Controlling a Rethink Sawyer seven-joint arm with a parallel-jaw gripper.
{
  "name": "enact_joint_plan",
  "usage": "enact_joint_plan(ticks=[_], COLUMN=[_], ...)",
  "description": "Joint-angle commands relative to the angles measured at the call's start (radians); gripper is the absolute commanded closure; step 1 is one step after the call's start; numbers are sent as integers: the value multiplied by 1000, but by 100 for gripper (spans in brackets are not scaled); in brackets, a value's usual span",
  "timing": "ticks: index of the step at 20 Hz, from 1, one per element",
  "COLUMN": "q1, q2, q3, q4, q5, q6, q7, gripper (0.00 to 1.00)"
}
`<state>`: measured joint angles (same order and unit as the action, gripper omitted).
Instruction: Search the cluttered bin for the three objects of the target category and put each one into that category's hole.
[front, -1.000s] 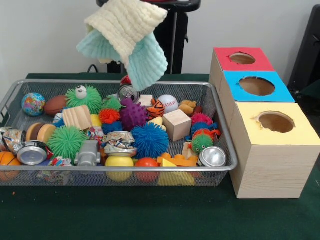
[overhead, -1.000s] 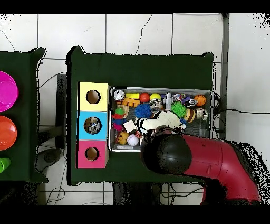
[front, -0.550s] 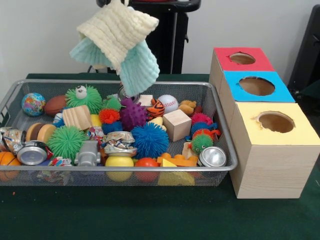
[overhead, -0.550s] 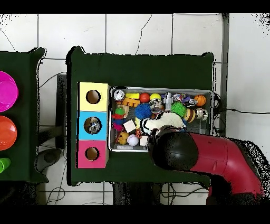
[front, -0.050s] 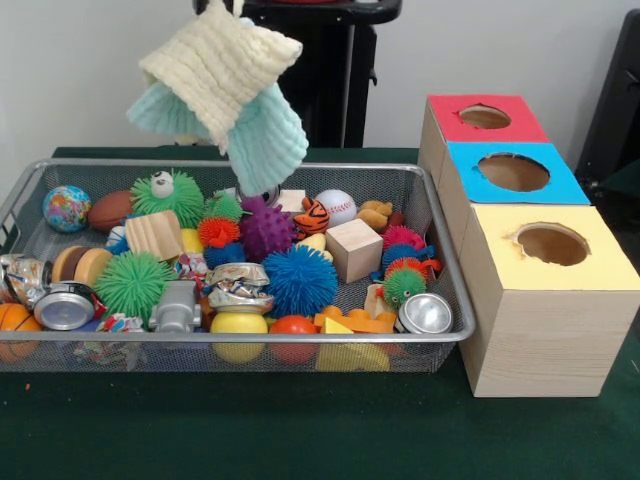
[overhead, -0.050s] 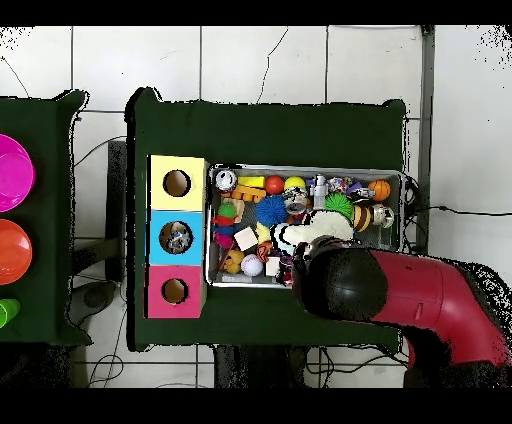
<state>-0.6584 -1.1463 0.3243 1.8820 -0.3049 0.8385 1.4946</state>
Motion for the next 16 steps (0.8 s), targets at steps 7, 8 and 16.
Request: enact_joint_plan(ticks=[7, 8, 16], q1=[-134, -143, -215], q2=[46, 50, 60], q3=[172, 181, 256], q4=[-66, -71, -78], q5=[-61, -63, -83], q6=[66, 71, 88], q7=[-320, -325, -360], gripper=[100, 100, 100])
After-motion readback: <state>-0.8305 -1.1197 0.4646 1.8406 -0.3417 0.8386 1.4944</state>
